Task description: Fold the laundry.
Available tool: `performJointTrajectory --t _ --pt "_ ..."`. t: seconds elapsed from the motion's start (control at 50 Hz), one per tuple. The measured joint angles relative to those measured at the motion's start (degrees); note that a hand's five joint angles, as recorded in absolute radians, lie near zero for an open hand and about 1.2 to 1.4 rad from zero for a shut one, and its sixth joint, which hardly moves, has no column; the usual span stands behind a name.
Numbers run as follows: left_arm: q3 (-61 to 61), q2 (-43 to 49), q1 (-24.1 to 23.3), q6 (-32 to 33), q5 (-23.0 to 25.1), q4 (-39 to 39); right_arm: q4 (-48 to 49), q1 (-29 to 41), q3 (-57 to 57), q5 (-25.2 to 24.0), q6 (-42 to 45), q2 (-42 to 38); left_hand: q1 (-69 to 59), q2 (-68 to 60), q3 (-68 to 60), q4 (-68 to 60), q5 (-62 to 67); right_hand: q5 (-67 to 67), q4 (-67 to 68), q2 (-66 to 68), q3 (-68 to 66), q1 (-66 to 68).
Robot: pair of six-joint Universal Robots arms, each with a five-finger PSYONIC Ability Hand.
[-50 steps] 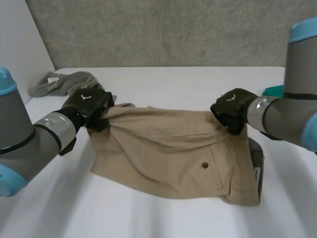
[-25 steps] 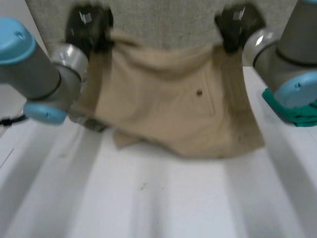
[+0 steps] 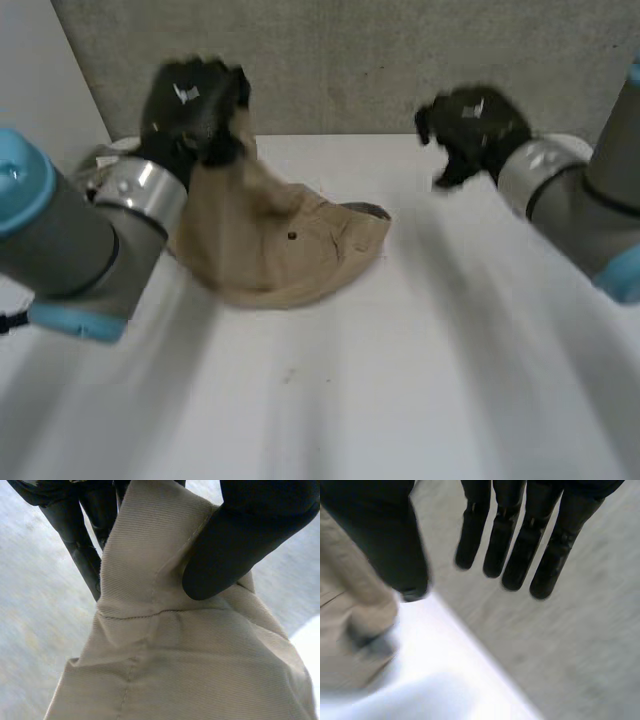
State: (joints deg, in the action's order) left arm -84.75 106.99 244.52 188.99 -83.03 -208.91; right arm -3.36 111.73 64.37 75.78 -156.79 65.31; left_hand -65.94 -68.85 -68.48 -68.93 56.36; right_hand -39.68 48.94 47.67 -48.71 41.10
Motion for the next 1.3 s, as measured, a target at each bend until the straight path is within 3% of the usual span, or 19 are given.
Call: performJointTrajectory --t 0.08,0.16,0.34,0.62,0.8,0.96,1.0,1.04,1.1,1.3 --pt "-6.4 -2.83 -0.71 0.24 3.44 1.04 -3.04 -1.51 4.93 -1.76 -0.18 -0.36 0.0 0.0 0.0 0.0 0.0 25.5 -24.5 -23.78 24.7 -19.84" --pt "-11.03 -7.02 -1.51 0.4 5.83 2.14 -3.89 -2.73 5.66 -2.39 -0.09 -1.31 0.0 -0.01 0.0 0.0 0.0 30.29 -29.46 -26.49 28.34 -23.3" --pt "-17.39 -17.81 -2.79 0.37 8.06 5.87 -3.72 -2.94 -3.71 -4.66 0.22 -5.68 0.0 -0.01 0.0 0.0 0.0 31.14 -29.82 -26.6 28.58 -23.7" --pt "-21.88 -26.64 -4.56 0.3 8.71 8.6 -4.24 0.55 -26.29 -17.88 0.26 -24.21 0.0 -0.01 0.0 0.0 0.0 31.12 -29.82 -26.6 28.59 -23.7" --pt "-22.55 -29.25 -5.46 0.27 8.67 10.46 -3.8 6.1 -33.05 -19.61 0.16 -35.21 0.0 -0.01 0.0 0.0 0.0 31.34 -29.83 -26.6 28.58 -23.7" --pt "-23.66 -31.06 -7.09 0.3 8.67 11.97 -3.6 9.83 -35.97 -19.65 0.2 -39.53 0.0 -0.01 0.0 0.0 0.0 31.27 -29.82 -26.6 28.58 -23.69" --pt "-24.09 -31.32 -7.46 0.33 8.68 12.0 -3.35 10.53 -36.12 -19.69 0.21 -39.82 0.0 -0.01 0.0 0.0 0.0 21.55 -20.33 -17.02 18.49 -15.02" --pt "-24.39 -31.38 -7.65 0.35 8.68 11.94 -2.97 10.88 -36.17 -19.68 0.15 -39.84 0.0 -0.01 0.0 0.0 0.0 3.68 -1.53 1.28 0.8 2.51" --pt "-24.63 -31.19 -7.62 0.38 8.64 11.78 -1.67 11.14 -36.64 -19.1 -0.1 -39.31 0.0 -0.01 0.0 0.0 0.0 -14.85 17.05 19.16 -17.29 14.79" --pt "-23.41 -29.88 -5.14 0.43 8.52 10.5 -1.32 9.4 -35.84 -13.9 0.25 -31.26 0.0 -0.01 0.0 0.0 0.0 -17.0 19.23 20.03 -19.03 15.39"
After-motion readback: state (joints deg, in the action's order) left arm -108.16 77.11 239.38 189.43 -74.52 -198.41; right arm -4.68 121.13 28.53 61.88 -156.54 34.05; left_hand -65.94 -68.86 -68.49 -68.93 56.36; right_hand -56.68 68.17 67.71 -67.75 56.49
